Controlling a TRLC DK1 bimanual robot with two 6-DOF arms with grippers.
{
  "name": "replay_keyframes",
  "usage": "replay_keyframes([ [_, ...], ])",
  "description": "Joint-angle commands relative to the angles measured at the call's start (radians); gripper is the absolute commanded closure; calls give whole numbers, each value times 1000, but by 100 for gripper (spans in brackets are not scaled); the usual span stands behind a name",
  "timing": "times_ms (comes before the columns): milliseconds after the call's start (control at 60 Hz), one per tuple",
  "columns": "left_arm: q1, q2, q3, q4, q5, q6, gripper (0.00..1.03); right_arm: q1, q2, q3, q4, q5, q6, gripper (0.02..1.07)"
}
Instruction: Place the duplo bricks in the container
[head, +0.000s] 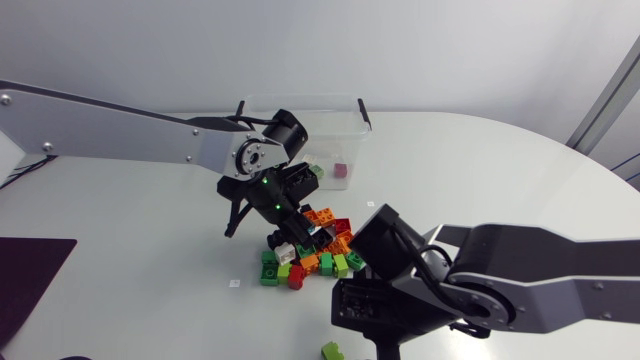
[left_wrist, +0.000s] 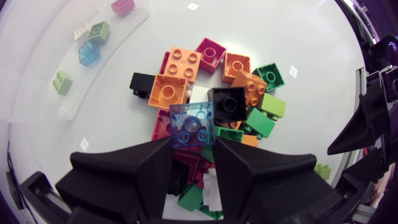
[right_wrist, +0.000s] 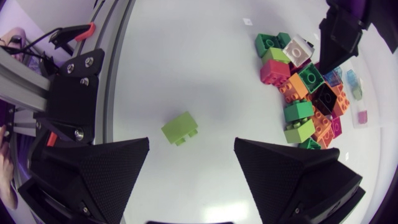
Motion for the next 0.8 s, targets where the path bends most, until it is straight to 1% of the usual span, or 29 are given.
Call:
replay_keyframes([
  [0,-5,-38,4,-2,0,17,76,9,36,12,-19,-1,-92,8],
  [217,-1,-68,13,-2,0,18,76,10,71,40,-25,-13,-206,8],
  [500,16,-139,10,-6,5,20,76,30,140,77,-36,-15,-284,9],
  [550,22,-159,7,-6,13,18,76,33,149,78,-36,-15,-293,12],
  [650,35,-200,6,-6,20,18,76,38,155,75,-34,-15,-307,14],
  [700,42,-228,-1,-6,20,17,76,42,154,72,-29,-15,-314,18],
  [783,50,-263,-4,-4,22,15,76,52,154,74,-26,-15,-317,18],
])
